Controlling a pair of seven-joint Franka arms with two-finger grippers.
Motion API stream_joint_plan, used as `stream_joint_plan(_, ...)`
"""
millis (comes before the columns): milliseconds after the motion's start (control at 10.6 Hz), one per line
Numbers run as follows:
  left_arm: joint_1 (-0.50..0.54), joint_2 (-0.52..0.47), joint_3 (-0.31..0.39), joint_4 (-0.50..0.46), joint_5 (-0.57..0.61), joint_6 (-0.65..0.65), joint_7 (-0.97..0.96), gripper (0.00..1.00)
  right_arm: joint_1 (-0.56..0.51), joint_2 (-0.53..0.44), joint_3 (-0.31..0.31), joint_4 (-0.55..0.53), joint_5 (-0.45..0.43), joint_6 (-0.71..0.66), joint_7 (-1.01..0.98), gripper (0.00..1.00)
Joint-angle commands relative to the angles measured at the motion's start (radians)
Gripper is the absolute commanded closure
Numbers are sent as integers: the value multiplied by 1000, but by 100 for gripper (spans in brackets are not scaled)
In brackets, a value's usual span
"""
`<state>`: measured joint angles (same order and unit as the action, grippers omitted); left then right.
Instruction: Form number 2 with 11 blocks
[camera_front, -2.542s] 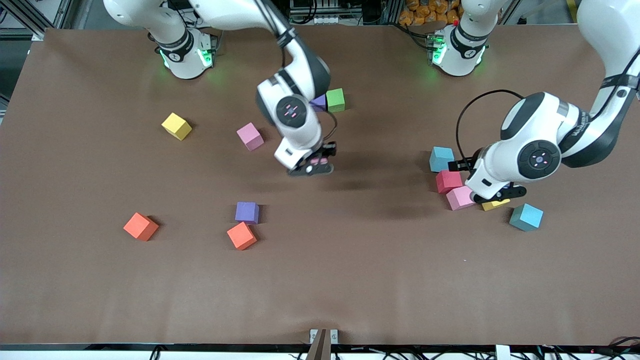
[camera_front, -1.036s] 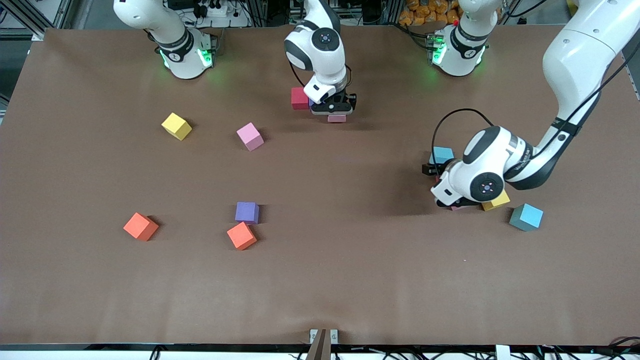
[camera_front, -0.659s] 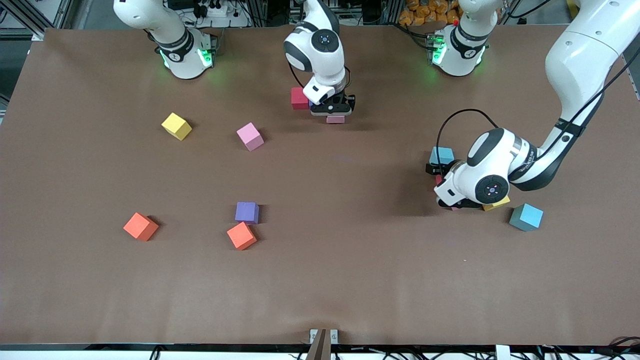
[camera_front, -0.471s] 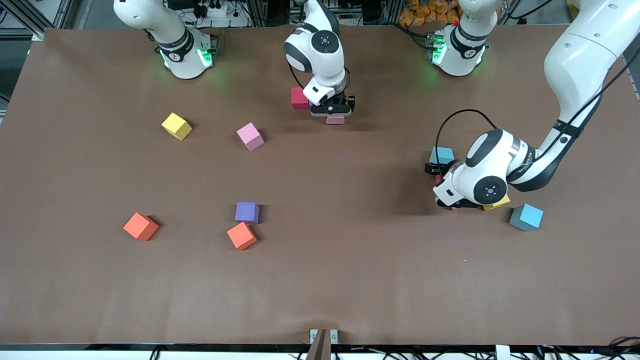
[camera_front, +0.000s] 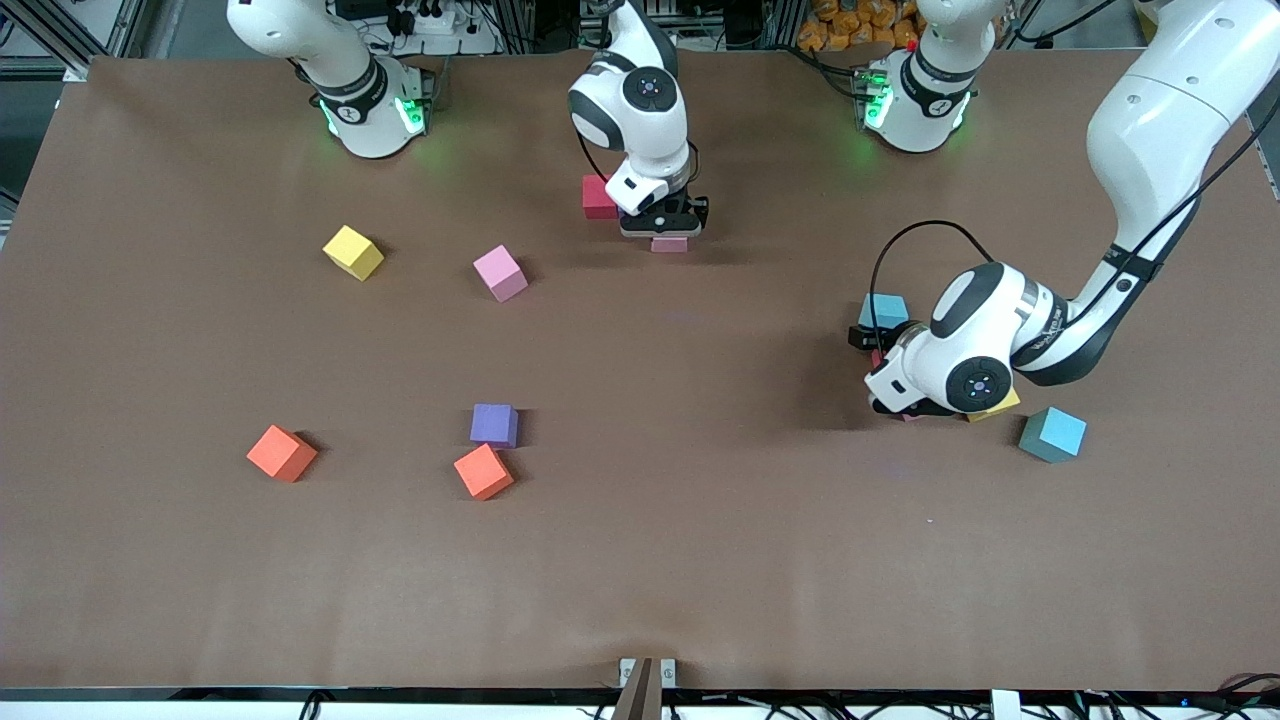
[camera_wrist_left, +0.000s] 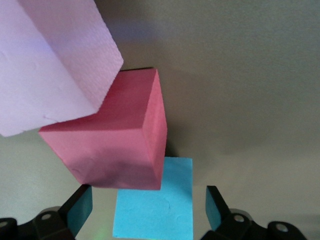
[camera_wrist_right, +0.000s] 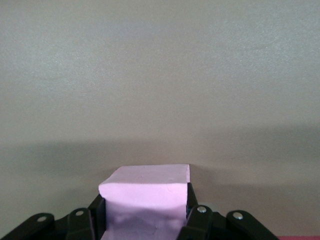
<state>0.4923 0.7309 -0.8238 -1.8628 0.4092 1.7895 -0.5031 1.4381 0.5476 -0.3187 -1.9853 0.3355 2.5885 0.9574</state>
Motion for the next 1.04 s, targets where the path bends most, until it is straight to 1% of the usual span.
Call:
stream_joint_plan(0,-3,19,9,16,-6,-7,23,0,2,-6,-5,-9,-18,4,29,0)
stream_joint_plan(282,2,33,9,16,-19,-6,25,0,-24,-37,-5,-4,-16,-23,20,0)
stream_joint_plan(471,3,33,9,16,-39,-6,25,0,-82,-87,-5,-3,-16,-66,-24,0)
stream_joint_plan(659,2,35,11,14,-56,-6,26,0,-195,-133,-5,9,-16,-135,-200,0)
stream_joint_plan(753,3,41,11,14,-56,-6,26,0,-265,-135,-5,38,-16,-189,-314,0)
stream_joint_plan(941,3,48,28,14,-56,-6,26,0,-393,-130,-5,83,-16,-266,-469,0)
